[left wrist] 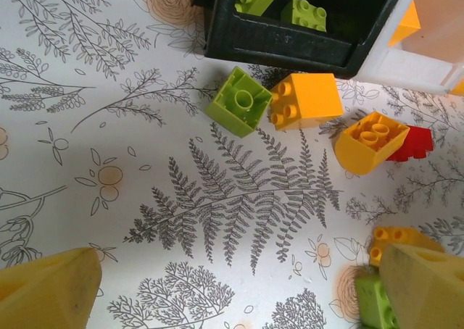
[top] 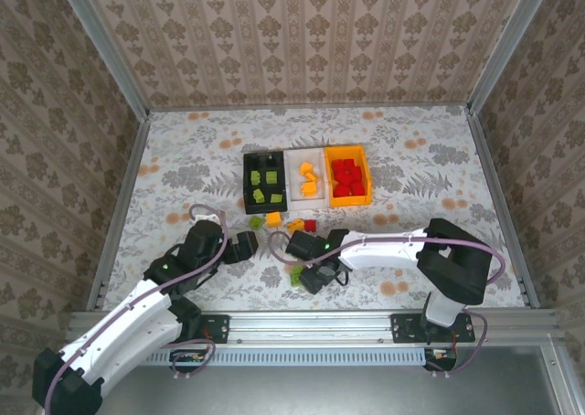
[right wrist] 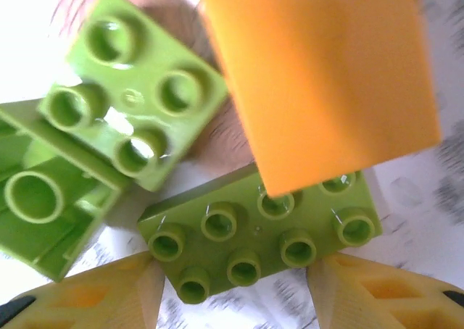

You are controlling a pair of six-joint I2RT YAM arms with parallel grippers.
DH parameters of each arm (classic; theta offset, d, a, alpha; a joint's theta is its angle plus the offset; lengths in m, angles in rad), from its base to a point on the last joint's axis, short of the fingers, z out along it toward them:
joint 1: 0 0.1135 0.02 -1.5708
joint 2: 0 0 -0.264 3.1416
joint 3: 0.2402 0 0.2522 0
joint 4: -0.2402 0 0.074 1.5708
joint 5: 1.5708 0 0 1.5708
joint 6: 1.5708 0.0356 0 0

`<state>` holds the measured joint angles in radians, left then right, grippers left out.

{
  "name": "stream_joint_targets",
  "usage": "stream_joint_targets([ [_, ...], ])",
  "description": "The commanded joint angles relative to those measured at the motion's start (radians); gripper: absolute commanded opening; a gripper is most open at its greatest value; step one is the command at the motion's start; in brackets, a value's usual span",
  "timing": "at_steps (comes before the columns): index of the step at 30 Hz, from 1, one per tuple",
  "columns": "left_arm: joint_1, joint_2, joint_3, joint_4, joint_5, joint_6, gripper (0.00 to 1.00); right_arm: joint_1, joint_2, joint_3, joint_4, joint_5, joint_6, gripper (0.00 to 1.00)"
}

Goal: Sort the legos into containers by color

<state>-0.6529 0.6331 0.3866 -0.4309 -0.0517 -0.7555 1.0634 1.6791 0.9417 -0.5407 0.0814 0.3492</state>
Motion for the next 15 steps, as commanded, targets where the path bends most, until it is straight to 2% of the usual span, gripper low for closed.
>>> stream_joint_targets([
  [1, 0.009, 0.006, 0.006, 0.009, 0.027, 0.021, 1.0, -0.04, -0.047, -0.016, 0.052, 0.106, -0.019, 0.56],
  [7, 0.009, 0.023, 0.008, 0.026, 0.03, 0.023, 1.0, -0.084, -0.09, -0.063, 0.038, 0.138, 0.024, 0.59],
  [11, 0.009, 0.031, 0.005, 0.028, 0.028, 0.023, 1.0, -0.086, -0.102, -0.065, 0.058, 0.147, 0.032, 0.79],
  [15, 0.009, 0.036, 0.003, 0.03, 0.028, 0.02, 1.0, -0.089, -0.078, -0.043, 0.098, 0.137, 0.012, 0.89],
])
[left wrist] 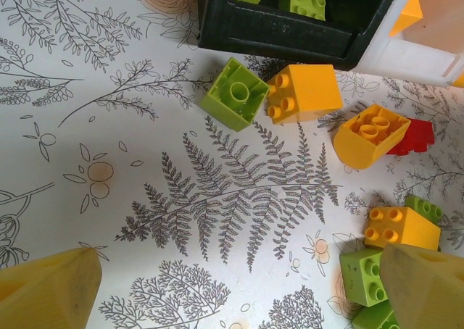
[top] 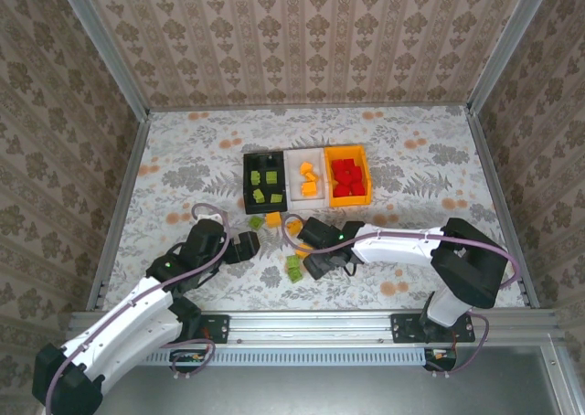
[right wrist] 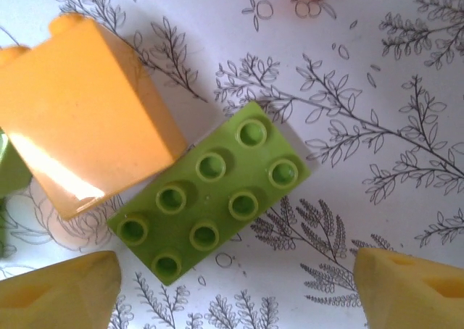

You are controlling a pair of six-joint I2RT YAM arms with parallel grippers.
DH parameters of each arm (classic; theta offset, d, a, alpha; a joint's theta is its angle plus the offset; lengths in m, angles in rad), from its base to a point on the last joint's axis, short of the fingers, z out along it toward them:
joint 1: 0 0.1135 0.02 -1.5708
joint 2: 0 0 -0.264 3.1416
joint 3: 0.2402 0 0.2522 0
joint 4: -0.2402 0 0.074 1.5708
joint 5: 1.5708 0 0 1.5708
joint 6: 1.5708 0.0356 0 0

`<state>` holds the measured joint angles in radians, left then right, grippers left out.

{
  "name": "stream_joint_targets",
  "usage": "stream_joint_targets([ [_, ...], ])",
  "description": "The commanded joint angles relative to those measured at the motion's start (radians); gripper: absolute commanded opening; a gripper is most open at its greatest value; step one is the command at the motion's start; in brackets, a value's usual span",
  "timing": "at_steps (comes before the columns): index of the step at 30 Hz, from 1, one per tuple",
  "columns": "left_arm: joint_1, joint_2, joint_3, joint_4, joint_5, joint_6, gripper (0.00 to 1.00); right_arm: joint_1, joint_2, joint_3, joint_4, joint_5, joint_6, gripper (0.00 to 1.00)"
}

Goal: Sort the legos into containers by color

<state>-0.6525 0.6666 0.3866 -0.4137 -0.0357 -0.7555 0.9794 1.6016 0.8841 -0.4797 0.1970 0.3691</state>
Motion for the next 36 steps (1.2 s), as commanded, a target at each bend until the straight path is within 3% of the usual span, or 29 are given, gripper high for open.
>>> stream_joint_targets([
  [1, 0.008, 0.002, 0.003, 0.011, 0.009, 0.018, 1.0, -0.005, 0.006, 0.024, 0.048, 0.018, -0.01, 0.9],
  [12, 0.008, 0.001, -0.006, 0.012, 0.009, 0.013, 1.0, -0.005, 0.103, 0.07, 0.05, 0.097, 0.14, 0.88],
  [21, 0.011, -0.011, -0.017, 0.016, 0.008, 0.015, 1.0, -0.039, 0.059, -0.035, 0.003, 0.17, 0.199, 0.82],
  [27, 0.013, -0.009, -0.017, 0.018, 0.011, 0.015, 1.0, -0.075, -0.012, -0.074, 0.014, 0.122, 0.242, 0.71],
  [33, 0.016, -0.011, -0.014, 0.017, 0.012, 0.015, 1.0, -0.081, 0.054, -0.022, 0.023, 0.085, 0.237, 0.62],
  [36, 0.017, -0.014, -0.012, 0.018, 0.019, 0.015, 1.0, -0.095, 0.066, -0.005, 0.024, 0.081, 0.203, 0.63],
])
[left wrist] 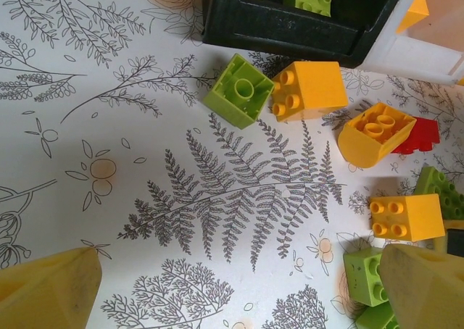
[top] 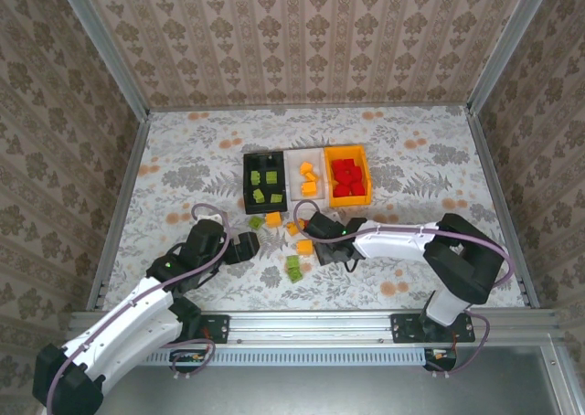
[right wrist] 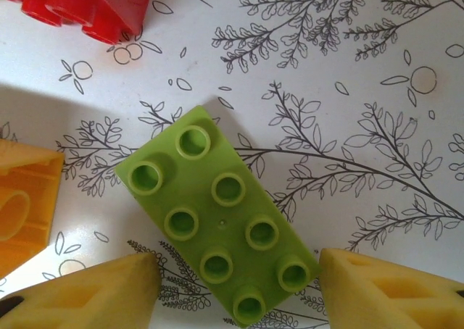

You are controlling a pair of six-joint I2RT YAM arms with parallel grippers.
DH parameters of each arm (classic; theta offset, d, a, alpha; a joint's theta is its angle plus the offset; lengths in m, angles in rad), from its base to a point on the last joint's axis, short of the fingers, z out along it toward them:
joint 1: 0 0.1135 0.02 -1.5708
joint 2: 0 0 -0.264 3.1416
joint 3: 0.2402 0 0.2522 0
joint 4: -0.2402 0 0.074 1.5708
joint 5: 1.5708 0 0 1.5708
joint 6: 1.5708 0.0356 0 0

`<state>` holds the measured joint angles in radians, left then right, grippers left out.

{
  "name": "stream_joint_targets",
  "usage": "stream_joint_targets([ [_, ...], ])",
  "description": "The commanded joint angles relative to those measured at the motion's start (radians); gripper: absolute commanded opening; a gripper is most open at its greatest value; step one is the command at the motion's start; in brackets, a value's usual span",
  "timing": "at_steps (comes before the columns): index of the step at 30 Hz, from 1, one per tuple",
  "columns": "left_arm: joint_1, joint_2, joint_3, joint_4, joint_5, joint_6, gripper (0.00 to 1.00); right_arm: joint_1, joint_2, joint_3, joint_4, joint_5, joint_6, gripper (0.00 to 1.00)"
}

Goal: Sort the legos into containers by color

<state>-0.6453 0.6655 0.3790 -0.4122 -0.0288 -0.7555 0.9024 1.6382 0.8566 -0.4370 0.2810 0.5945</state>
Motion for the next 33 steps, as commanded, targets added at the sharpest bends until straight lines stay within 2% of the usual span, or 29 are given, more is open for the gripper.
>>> stream_joint_targets([
  [1, 0.01, -0.014, -0.005, 0.017, 0.013, 0.015, 1.0, -0.025, 0.027, 0.03, -0.024, 0.009, -0.037, 0.64],
  [5, 0.011, -0.012, -0.014, 0.029, 0.018, 0.011, 1.0, -0.049, 0.01, 0.055, -0.037, 0.04, -0.103, 0.67],
  [8, 0.012, -0.012, -0.018, 0.036, 0.02, 0.009, 1.0, -0.075, 0.021, 0.072, -0.038, -0.016, -0.144, 0.7],
  [16, 0.012, -0.015, -0.018, 0.026, 0.021, 0.009, 1.0, -0.1, 0.096, 0.08, -0.047, -0.146, -0.158, 0.59],
  [23, 0.012, -0.02, -0.017, 0.027, 0.023, 0.007, 1.0, -0.091, 0.099, 0.056, -0.036, -0.139, -0.141, 0.44],
  [33, 0.013, -0.016, -0.001, 0.015, 0.023, 0.015, 1.0, -0.092, -0.023, 0.057, -0.048, -0.089, -0.143, 0.38],
])
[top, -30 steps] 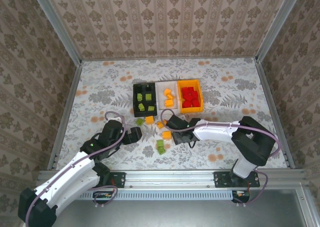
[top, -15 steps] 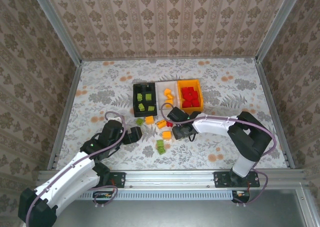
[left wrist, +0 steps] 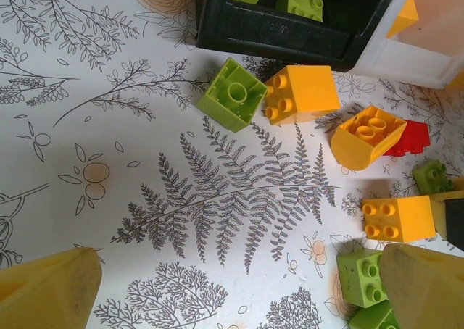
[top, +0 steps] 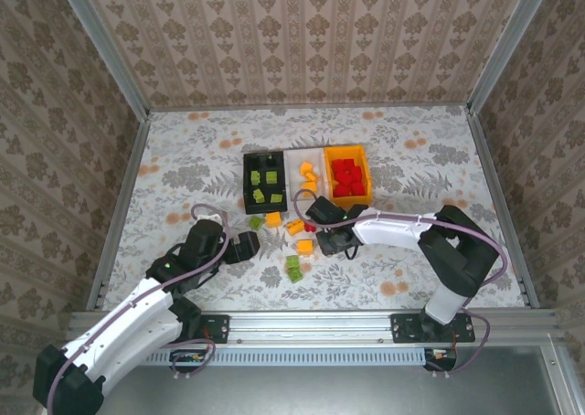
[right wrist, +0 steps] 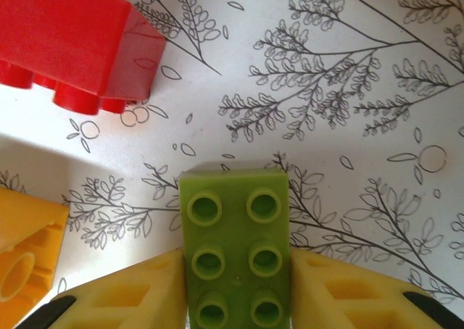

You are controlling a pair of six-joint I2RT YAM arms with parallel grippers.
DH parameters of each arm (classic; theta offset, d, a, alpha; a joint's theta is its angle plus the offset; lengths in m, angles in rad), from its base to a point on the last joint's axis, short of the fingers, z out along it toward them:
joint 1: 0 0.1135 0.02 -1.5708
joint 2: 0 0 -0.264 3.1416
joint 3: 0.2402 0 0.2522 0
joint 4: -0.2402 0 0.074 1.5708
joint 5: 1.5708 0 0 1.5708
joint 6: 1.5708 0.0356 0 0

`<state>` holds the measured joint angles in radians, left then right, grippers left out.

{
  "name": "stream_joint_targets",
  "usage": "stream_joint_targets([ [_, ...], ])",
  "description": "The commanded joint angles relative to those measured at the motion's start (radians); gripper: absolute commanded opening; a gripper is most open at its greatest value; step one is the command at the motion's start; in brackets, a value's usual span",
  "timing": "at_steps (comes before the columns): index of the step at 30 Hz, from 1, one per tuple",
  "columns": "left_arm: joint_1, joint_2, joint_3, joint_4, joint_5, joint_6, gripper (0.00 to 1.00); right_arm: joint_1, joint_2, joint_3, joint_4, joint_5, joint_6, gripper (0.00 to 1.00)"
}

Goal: Sort the legos into containers by color

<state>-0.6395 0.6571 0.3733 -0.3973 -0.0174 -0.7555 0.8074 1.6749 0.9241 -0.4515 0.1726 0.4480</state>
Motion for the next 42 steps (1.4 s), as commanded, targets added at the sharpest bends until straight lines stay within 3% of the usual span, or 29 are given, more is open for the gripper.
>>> stream_joint_targets([
  [1, 0.008, -0.006, 0.004, 0.001, 0.012, 0.015, 1.0, 0.003, -0.078, -0.01, -0.035, 0.024, 0.004, 0.38],
  [7, 0.008, -0.007, 0.01, -0.002, 0.014, 0.021, 1.0, 0.008, -0.211, 0.029, -0.072, 0.028, -0.014, 0.37],
  [10, 0.008, -0.007, 0.015, 0.0, 0.014, 0.025, 1.0, 0.009, -0.204, 0.109, -0.072, 0.034, -0.032, 0.38],
  [18, 0.008, 0.005, 0.033, -0.014, 0.014, 0.028, 1.0, -0.037, 0.046, 0.43, -0.032, 0.07, -0.089, 0.38],
  [32, 0.014, -0.046, 0.032, -0.087, -0.006, 0.028, 1.0, -0.007, 0.47, 1.006, -0.137, -0.008, -0.156, 0.4],
  [39, 0.015, 0.016, 0.059, -0.084, -0.007, 0.061, 1.0, -0.013, 0.575, 1.115, -0.144, 0.004, -0.118, 0.43],
  [42, 0.015, 0.056, 0.062, -0.064, -0.008, 0.071, 1.0, -0.014, 0.596, 1.138, -0.161, 0.004, -0.104, 0.49],
])
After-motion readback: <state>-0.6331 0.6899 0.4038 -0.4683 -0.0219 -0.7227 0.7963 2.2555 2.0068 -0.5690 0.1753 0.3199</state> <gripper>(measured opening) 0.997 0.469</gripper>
